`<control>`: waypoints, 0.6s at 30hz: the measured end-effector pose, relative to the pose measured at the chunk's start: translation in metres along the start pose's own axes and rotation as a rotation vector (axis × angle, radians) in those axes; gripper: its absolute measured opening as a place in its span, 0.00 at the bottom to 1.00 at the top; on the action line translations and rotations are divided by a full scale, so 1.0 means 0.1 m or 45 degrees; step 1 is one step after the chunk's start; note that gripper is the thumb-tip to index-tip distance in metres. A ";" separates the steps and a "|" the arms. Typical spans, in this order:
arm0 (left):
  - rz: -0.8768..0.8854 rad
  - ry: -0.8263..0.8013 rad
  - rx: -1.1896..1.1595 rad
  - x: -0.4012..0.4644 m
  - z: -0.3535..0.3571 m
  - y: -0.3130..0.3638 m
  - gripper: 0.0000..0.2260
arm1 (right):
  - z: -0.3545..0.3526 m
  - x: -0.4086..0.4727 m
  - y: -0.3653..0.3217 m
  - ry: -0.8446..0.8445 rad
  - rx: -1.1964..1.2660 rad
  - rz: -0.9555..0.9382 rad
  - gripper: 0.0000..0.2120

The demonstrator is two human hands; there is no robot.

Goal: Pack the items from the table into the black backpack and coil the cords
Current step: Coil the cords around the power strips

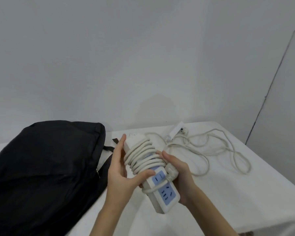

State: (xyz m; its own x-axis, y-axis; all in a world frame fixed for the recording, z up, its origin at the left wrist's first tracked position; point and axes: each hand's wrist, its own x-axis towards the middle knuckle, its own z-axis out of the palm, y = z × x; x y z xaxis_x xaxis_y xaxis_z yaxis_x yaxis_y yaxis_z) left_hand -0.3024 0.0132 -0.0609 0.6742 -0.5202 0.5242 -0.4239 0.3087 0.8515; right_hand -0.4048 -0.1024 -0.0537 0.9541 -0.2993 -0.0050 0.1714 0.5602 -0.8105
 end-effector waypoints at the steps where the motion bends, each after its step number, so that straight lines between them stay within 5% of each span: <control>1: 0.055 0.048 0.108 -0.07 0.02 0.03 0.40 | 0.02 -0.06 0.04 0.021 0.045 -0.028 0.18; 6: 0.203 0.076 0.319 -0.50 0.07 0.19 0.23 | 0.13 -0.35 0.30 0.082 0.140 -0.149 0.36; 11: 0.031 0.086 0.253 -0.90 -0.02 0.23 0.20 | 0.28 -0.48 0.57 0.142 0.026 -0.166 0.37; 18: -0.162 0.079 0.211 -1.13 -0.61 0.26 0.19 | 0.72 -0.41 1.05 0.263 0.013 -0.102 0.22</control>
State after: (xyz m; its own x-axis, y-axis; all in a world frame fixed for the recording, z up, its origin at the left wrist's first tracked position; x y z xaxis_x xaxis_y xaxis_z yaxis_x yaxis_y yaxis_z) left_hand -0.3526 0.1289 -0.0976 0.7622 -0.4952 0.4170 -0.4233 0.1062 0.8997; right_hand -0.4082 0.0241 -0.0964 0.8669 -0.4947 -0.0617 0.2482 0.5356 -0.8072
